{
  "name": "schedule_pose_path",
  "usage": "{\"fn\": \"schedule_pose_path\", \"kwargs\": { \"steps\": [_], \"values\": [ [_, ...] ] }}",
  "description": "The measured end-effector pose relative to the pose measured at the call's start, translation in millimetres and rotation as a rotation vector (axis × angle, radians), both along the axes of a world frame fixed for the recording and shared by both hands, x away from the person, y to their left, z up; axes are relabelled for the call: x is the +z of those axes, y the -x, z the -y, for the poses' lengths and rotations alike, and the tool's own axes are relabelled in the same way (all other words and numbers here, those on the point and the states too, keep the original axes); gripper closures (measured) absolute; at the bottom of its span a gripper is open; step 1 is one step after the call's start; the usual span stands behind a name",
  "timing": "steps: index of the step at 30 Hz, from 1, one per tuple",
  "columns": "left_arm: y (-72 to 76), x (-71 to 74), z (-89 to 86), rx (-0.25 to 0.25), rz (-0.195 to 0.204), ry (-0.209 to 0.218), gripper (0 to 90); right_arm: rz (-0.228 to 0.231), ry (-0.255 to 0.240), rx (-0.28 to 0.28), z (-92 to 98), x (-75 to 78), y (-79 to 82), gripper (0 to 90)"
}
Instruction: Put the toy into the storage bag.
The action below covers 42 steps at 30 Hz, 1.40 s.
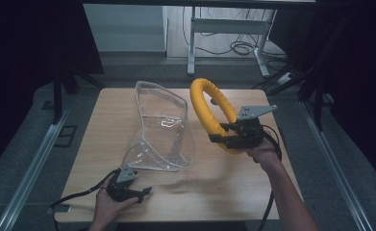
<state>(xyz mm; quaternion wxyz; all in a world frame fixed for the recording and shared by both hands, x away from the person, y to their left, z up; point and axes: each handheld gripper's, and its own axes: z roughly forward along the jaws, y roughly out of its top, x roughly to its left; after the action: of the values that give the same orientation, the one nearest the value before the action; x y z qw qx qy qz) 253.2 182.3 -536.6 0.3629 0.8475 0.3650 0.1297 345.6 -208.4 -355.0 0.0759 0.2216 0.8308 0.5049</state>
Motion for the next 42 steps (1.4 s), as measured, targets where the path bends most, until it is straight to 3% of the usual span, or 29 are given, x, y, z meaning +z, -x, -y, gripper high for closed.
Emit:
{"fn": "schedule_pose_path", "kwargs": {
  "steps": [32,42],
  "values": [
    [-0.2,-0.3,0.2,0.0,-0.003,-0.002,17.5,0.035,-0.1,-0.002,-9.6,18.8,-0.7,51.2],
    [-0.1,0.1,-0.1,-0.001,-0.001,-0.002,17.4,0.044,-0.107,0.004,-13.7,23.7,-0.7,51.2]
  ]
}}
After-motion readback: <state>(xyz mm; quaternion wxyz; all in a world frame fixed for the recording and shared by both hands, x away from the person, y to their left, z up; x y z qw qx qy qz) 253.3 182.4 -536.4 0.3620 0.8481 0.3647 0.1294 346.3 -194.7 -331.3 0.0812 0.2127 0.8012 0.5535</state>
